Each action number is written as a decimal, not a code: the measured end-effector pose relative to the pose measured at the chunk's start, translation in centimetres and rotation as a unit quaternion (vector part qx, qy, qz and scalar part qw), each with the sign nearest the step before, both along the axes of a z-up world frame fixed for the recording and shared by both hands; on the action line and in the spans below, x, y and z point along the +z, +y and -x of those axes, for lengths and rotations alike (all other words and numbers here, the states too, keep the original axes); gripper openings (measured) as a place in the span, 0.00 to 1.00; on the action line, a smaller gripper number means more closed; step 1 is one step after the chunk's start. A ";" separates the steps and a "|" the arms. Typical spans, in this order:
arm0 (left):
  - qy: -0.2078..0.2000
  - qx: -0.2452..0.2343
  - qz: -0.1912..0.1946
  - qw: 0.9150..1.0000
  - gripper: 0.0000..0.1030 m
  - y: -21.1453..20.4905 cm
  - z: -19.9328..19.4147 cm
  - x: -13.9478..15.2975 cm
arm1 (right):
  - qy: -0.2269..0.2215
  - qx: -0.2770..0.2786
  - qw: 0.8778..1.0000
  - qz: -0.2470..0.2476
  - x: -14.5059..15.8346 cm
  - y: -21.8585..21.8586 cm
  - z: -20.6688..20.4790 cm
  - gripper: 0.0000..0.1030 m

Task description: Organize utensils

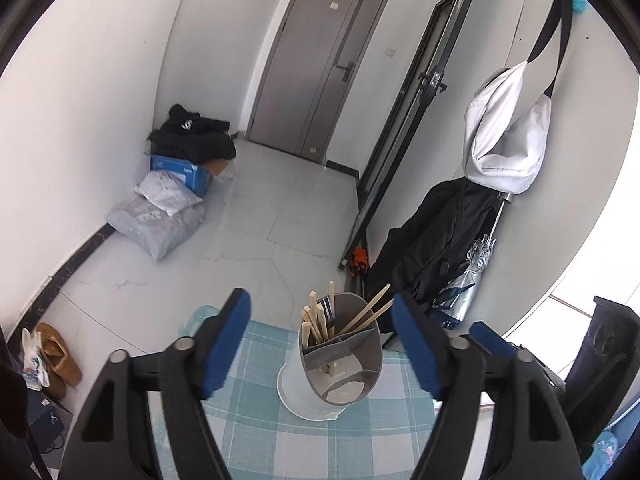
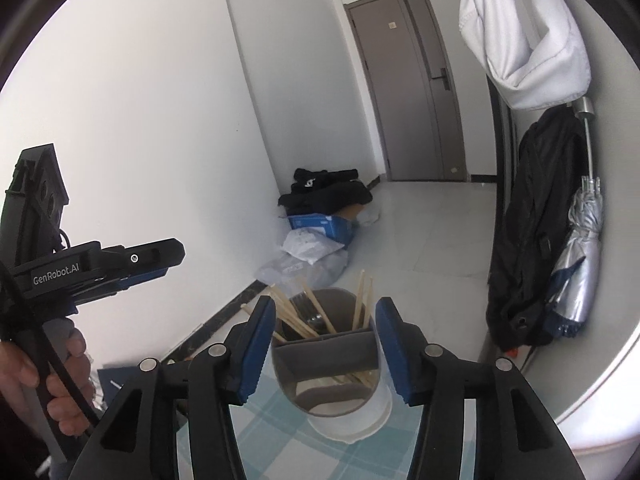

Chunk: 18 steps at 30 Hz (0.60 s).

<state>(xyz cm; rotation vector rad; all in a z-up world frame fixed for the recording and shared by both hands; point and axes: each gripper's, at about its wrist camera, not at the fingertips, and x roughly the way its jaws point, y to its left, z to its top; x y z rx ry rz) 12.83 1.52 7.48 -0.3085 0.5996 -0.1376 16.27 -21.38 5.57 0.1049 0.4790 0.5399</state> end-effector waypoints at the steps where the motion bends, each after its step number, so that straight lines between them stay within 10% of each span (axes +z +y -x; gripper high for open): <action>1: -0.006 0.004 -0.004 1.000 0.76 -0.1 0.6 0.2 | -0.006 -0.005 1.000 0.002 0.3 -0.1 0.7 0.55; 10: -0.053 0.023 -0.035 0.998 0.99 -0.6 5.0 1.4 | -0.052 -0.018 0.998 -0.024 2.1 -1.4 7.1 0.80; 18: -0.084 0.036 -0.055 0.994 0.99 -0.4 7.9 1.4 | -0.077 -0.049 0.996 -0.017 1.4 -2.6 11.0 0.88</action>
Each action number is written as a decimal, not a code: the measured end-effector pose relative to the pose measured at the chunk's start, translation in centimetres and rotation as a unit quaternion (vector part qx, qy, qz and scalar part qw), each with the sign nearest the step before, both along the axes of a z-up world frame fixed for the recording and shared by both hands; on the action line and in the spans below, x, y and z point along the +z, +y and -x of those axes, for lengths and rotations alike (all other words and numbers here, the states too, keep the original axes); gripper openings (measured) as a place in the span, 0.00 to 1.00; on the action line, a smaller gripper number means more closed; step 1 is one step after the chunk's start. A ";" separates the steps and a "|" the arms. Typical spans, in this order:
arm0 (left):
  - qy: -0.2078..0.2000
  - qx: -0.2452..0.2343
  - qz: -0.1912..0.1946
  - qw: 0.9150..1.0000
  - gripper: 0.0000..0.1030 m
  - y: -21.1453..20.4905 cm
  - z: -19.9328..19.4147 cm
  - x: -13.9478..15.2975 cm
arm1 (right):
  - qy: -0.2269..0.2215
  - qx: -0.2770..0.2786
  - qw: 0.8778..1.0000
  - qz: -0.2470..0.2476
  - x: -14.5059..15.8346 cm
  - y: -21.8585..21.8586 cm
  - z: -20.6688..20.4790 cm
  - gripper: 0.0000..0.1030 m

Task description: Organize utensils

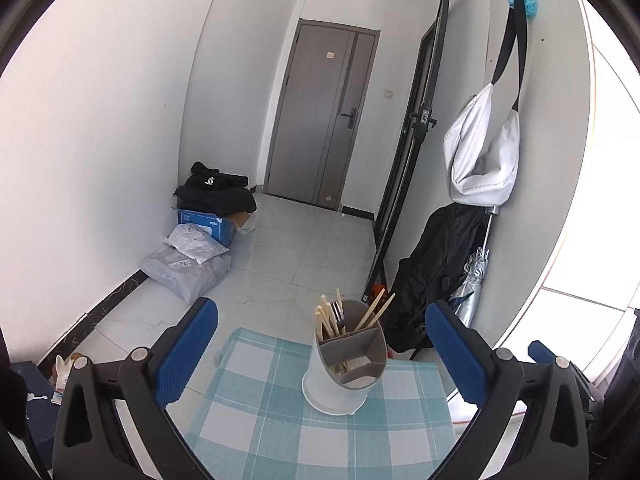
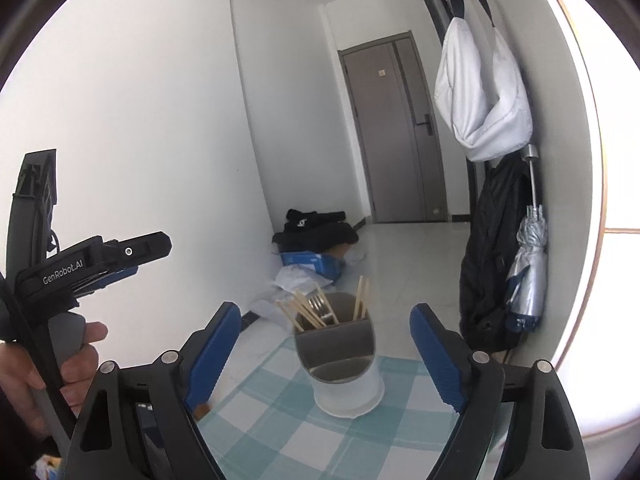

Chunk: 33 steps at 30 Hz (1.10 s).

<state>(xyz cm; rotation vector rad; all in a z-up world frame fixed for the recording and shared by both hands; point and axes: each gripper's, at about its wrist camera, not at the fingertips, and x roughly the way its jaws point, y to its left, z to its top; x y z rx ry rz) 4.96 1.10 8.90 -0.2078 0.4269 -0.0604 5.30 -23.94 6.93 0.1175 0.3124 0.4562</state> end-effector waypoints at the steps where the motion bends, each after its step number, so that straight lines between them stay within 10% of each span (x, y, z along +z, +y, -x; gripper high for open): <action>1: 0.000 0.001 -0.002 1.000 0.99 -0.1 0.3 -0.1 | -0.003 -0.004 1.000 0.000 -0.2 -0.2 0.4 0.90; 33: -0.009 0.022 -0.029 0.999 0.99 0.4 2.4 -7.2 | -0.001 -0.045 0.998 0.043 -6.8 0.1 3.9 1.00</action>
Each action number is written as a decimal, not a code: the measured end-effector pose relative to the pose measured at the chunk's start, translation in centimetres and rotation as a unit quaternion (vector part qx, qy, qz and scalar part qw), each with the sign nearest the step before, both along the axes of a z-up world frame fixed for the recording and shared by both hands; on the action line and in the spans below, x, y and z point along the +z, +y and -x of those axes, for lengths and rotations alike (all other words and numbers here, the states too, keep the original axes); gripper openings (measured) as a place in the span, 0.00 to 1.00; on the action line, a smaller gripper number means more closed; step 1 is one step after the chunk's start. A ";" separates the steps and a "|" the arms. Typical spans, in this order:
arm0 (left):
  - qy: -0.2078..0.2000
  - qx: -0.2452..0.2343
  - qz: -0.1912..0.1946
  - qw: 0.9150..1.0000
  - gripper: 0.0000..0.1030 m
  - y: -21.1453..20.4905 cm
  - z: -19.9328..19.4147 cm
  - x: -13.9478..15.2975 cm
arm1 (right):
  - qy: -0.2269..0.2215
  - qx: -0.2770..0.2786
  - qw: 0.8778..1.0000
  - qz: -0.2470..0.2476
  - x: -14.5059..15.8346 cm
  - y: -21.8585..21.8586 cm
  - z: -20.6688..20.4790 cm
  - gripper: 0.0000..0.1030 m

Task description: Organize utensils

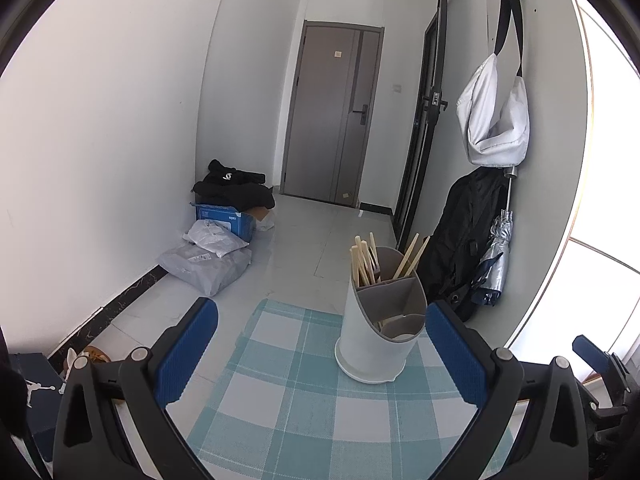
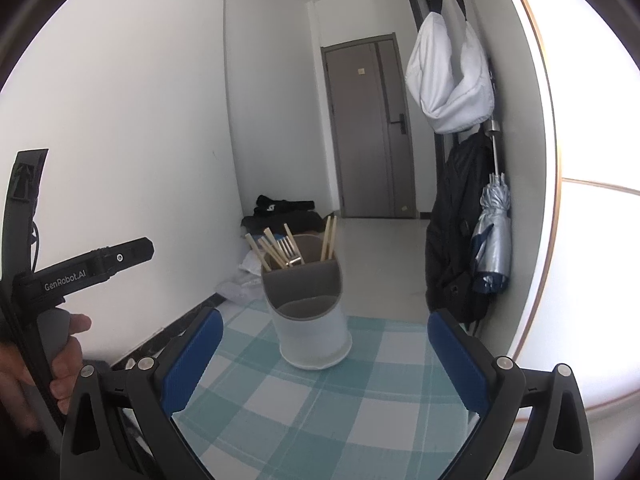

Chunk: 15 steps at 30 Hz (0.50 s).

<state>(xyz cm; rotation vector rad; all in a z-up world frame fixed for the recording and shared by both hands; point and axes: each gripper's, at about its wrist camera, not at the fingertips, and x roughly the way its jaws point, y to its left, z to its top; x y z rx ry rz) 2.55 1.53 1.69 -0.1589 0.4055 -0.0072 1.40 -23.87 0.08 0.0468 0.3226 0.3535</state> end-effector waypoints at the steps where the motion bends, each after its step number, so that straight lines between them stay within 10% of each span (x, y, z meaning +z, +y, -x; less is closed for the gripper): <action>1: 0.002 -0.001 0.002 1.000 0.99 0.1 -0.2 0.0 | 0.000 0.000 1.000 0.000 0.0 0.1 -0.1 1.00; 15: 0.027 0.004 0.016 0.999 0.99 0.5 -0.6 -0.6 | 0.005 0.003 1.000 -0.006 0.0 0.1 0.0 1.00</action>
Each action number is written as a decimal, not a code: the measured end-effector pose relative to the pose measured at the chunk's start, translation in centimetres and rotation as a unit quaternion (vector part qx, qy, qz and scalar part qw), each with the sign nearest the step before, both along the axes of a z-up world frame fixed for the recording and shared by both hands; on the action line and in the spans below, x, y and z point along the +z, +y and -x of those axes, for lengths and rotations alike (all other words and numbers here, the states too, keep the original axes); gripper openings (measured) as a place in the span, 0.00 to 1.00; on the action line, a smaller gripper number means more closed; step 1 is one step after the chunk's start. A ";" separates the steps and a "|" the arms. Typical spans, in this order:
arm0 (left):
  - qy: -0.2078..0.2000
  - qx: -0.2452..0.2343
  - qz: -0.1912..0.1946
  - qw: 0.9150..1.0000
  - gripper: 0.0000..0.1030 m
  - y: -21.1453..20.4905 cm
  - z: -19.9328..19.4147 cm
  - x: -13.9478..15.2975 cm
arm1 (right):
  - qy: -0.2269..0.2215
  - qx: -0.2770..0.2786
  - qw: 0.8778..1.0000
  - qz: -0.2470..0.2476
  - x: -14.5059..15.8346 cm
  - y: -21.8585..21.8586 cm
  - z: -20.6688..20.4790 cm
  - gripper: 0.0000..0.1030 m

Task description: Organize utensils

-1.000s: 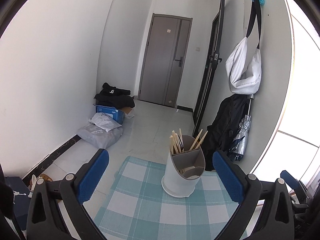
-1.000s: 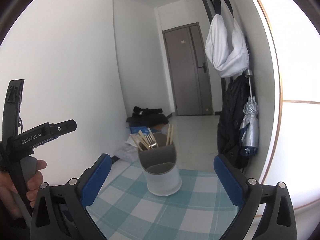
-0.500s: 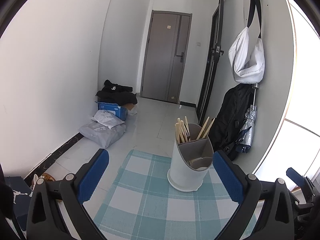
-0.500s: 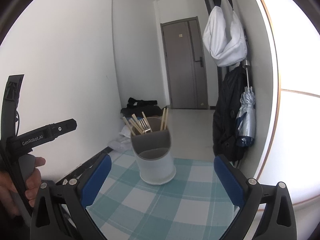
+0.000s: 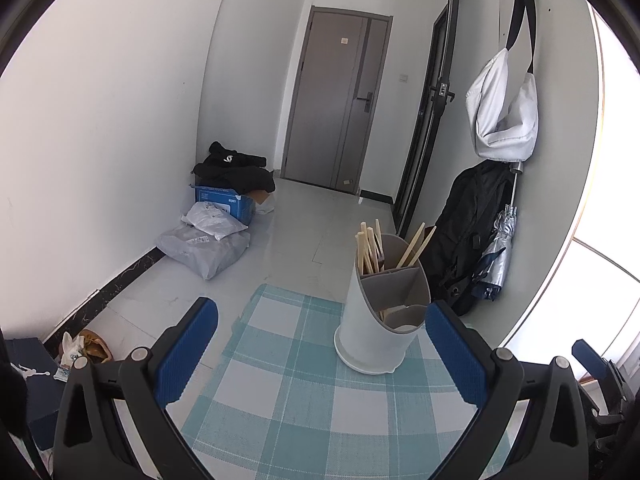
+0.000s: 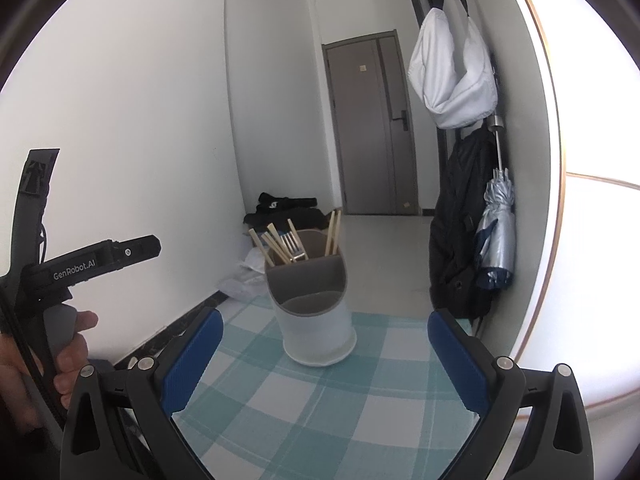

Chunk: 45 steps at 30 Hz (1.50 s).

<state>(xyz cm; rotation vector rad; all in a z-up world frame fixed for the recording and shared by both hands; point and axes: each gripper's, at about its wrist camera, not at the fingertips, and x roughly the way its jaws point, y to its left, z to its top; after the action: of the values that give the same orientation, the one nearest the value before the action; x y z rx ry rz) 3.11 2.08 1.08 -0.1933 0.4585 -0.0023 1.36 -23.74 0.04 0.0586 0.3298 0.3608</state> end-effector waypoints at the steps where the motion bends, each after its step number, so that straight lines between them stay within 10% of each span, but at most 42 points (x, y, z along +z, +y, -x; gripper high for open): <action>1: -0.001 0.000 0.001 1.000 0.99 0.0 0.0 0.0 | 0.000 -0.002 1.000 -0.002 0.1 -0.1 0.0 1.00; 45: -0.011 0.016 -0.018 1.000 0.99 -0.3 0.3 0.1 | 0.008 -0.007 1.000 -0.004 -0.1 -0.4 0.1 1.00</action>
<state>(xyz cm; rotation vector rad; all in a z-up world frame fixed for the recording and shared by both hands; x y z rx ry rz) 2.76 1.76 1.20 -0.1654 0.4326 0.0344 1.25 -24.13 -0.05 0.0724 0.3429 0.3476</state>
